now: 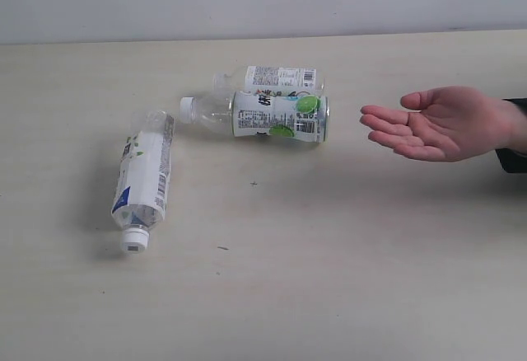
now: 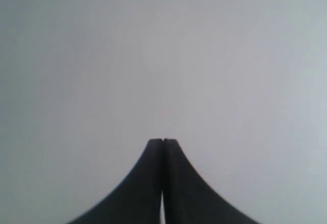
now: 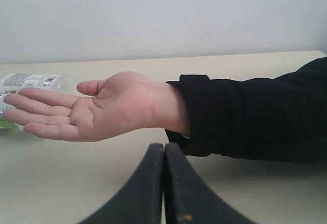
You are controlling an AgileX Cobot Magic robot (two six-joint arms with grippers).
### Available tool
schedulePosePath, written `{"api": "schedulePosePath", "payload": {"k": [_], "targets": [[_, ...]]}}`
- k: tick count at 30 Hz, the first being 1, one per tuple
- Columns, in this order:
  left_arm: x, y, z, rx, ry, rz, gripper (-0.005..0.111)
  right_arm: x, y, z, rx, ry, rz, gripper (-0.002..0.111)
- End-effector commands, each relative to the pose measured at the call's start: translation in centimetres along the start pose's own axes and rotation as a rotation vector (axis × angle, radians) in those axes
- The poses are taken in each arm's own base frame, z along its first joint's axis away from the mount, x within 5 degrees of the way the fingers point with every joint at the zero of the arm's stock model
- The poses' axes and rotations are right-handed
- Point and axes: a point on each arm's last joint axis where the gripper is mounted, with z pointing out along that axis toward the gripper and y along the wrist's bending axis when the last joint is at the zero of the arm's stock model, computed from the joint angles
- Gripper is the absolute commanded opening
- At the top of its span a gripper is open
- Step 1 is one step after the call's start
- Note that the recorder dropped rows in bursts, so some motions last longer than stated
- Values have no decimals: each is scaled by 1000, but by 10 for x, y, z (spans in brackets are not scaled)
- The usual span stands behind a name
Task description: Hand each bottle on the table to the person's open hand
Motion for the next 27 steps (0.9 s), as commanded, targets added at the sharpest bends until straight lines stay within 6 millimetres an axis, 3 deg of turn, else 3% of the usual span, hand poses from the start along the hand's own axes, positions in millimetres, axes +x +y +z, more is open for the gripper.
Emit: {"api": "schedulePosePath", "payload": {"k": [1, 2, 3, 5, 9, 12, 15, 18, 21, 23, 27], "targets": [[4, -14, 76, -30, 297, 76, 0, -1, 0, 0, 2, -18, 1, 0], [13, -18, 111, -47, 496, 124, 0, -1, 0, 0, 2, -18, 1, 0], [17, -20, 129, -53, 586, 149, 0, -1, 0, 0, 2, -18, 1, 0], [48, -19, 184, -68, 993, 217, 0, -1, 0, 0, 2, -18, 1, 0], [104, -3, 238, -111, 1423, 238, 0, -1, 0, 0, 2, -18, 1, 0], [143, 13, 247, -180, 1639, 326, 0, -1, 0, 0, 2, -18, 1, 0], [192, 19, 249, -288, 1736, 455, 0, -1, 0, 0, 2, -18, 1, 0], [234, -2, 240, -221, 1821, 533, 0, -1, 0, 0, 2, -18, 1, 0], [254, -14, 234, -181, 1862, 582, 1, -1, 0, 0, 2, -18, 1, 0], [262, -15, 233, -173, 1866, 569, 15, -1, 0, 0, 2, -18, 1, 0], [262, -15, 234, -168, 1851, 561, 71, -1, 0, 0, 2, -18, 1, 0]]}}
